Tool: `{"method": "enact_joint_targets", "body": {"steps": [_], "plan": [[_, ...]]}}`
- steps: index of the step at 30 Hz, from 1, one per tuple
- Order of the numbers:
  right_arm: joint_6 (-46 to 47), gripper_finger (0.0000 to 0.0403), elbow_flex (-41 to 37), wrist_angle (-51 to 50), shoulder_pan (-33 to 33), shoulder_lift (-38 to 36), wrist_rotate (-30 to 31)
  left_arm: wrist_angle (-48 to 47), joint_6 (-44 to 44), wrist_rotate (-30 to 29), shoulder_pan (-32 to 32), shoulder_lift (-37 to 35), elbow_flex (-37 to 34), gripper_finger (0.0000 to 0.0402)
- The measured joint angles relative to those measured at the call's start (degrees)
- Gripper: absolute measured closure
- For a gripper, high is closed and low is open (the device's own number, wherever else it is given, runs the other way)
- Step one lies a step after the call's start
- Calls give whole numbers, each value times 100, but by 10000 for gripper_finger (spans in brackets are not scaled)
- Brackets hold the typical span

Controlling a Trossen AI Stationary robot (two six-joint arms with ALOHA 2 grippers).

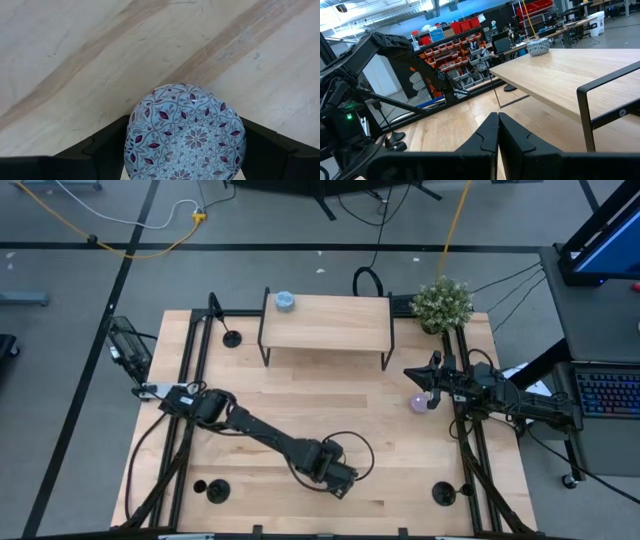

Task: Pick & Place candle stick holders
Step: Put the bottom white scented candle on the shelf

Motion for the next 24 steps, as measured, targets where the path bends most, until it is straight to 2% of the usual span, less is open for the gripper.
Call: {"method": "enact_joint_targets", "body": {"steps": [8, 16, 24], "plan": [[-2, 403, 0, 0, 0, 0, 0, -302, 33, 87, 20, 7, -2, 92], [-2, 403, 0, 0, -1, -2, 0, -385, 233, 140, 35, -84, -17, 101], [-7, 403, 7, -2, -1, 0, 2, -1234, 694, 80, 262, -598, -27, 100]]}}
